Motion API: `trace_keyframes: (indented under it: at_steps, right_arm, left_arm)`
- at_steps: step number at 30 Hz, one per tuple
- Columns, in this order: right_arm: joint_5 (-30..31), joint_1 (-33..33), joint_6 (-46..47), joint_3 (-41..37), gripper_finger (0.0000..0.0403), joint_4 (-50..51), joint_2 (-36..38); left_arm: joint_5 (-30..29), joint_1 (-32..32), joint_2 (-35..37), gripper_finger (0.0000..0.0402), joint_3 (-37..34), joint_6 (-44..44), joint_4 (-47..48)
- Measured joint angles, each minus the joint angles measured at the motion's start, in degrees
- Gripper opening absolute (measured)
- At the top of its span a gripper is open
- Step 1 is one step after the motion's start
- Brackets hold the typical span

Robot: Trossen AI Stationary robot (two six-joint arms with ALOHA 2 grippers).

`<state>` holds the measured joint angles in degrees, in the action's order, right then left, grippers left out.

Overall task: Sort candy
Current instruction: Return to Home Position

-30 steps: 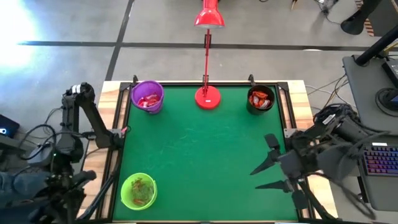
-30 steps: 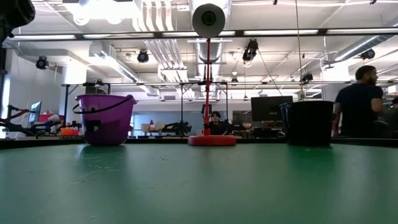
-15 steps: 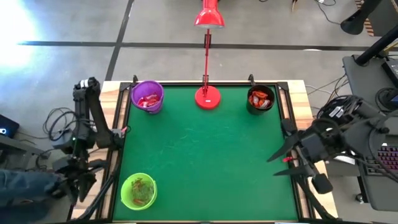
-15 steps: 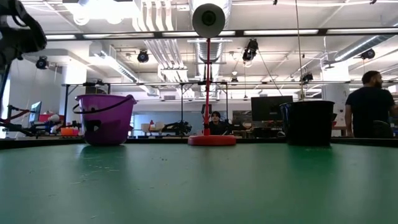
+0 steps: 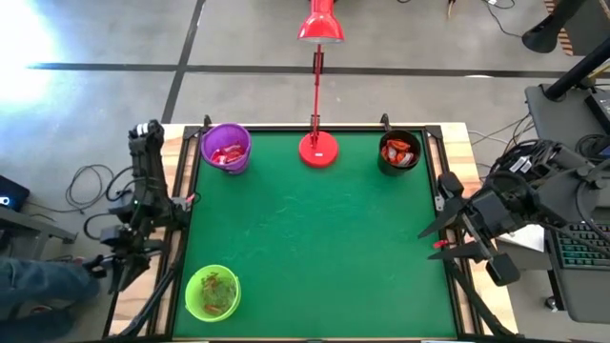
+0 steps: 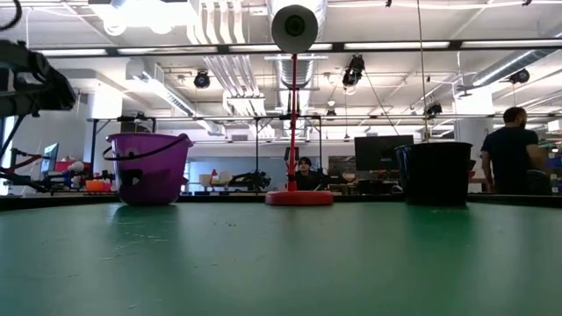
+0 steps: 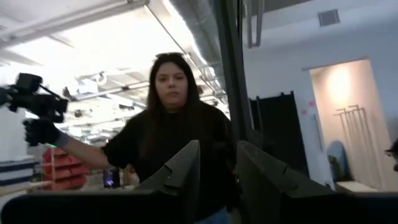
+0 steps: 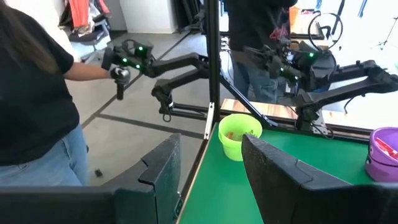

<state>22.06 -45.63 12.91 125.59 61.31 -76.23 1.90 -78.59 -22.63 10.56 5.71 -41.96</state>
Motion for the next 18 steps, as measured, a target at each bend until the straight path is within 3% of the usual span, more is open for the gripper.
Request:
trace_keyframes:
  at_steps: [5,9,18]
  right_arm:
    - [0.0,0.0,1.0,-2.3,0.0163,-0.5,0.6]
    - [0.0,0.0,3.3,-5.4,0.016,-1.1,1.8]
    - [0.0,0.0,3.1,-18.4,0.0161,-10.4,8.2]
  left_arm:
    - [-1.9,0.0,4.7,0.0091,-5.7,2.5,-3.7]
    - [-6.9,0.0,6.9,0.0091,-7.8,5.0,-3.9]
    - [-13.7,0.1,8.4,0.0091,-9.3,12.3,-3.9]
